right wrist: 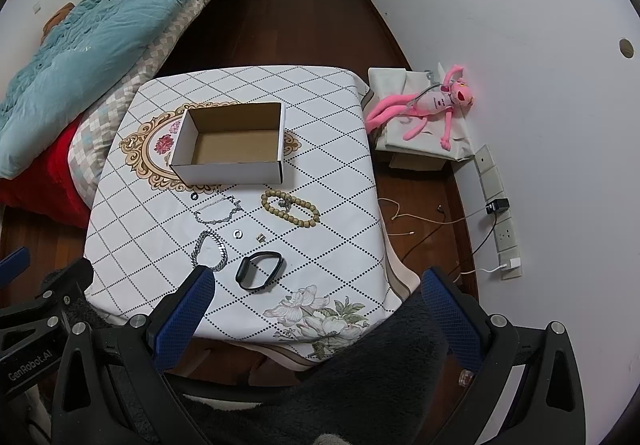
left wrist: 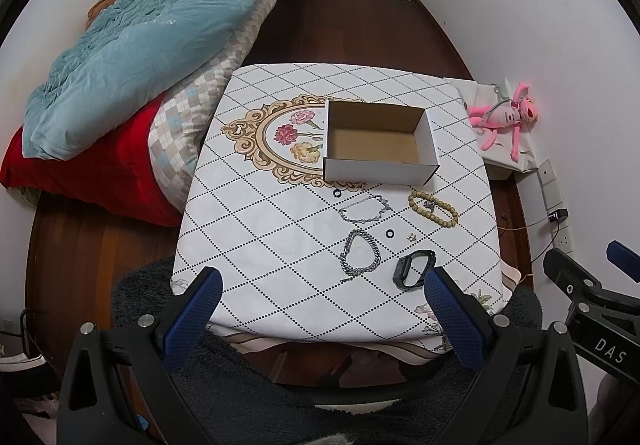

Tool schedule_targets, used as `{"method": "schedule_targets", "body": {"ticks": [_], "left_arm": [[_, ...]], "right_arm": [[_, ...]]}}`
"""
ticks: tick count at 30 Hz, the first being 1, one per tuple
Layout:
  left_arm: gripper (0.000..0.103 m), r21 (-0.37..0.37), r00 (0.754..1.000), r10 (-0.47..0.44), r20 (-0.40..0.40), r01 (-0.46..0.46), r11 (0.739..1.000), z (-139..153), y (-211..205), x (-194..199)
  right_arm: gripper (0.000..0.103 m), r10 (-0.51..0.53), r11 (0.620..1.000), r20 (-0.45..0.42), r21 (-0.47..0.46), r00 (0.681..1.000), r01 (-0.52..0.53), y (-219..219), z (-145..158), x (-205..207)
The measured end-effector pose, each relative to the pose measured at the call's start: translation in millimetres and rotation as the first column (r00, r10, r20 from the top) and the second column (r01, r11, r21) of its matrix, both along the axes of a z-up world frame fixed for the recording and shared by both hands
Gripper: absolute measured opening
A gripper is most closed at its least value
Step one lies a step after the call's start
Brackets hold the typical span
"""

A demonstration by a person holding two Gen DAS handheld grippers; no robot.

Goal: Organize jewelry

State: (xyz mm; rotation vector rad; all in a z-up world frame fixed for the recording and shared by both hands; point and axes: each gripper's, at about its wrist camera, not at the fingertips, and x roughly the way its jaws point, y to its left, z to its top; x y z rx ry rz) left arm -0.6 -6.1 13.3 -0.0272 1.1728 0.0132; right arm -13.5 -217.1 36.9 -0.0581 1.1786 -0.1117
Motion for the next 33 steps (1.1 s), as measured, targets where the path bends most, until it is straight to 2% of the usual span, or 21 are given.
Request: {"method": "schedule_targets", "body": {"ticks": [23, 27, 33], "left_arm": [[0.103, 0.0, 1.0, 0.004, 0.004, -0.004, 1.0, 0.6, 0.7, 0.4], [0.103, 0.036, 1.0, 0.02, 0.011, -0.021, 0.999, -18.5, 3.7, 12.8], [0.103, 0.08, 0.999, 0.046, -0.017, -0.045, 0.996, -73.9, 11.0, 44.0]], "right_arm": [[0.103, -0.021, 1.0, 0.013, 0.019, 1.0, 0.021, -4.1, 2.9, 0.2], [0.103, -0.069, 0.996, -0.006, 0.052, 0.998, 0.069, -16.9, -19.1, 9.0], [0.101, -0.111, 0.988, -0.082, 0.094, 0.99, 0.119, -30.2, -84.8, 32.8]]}}
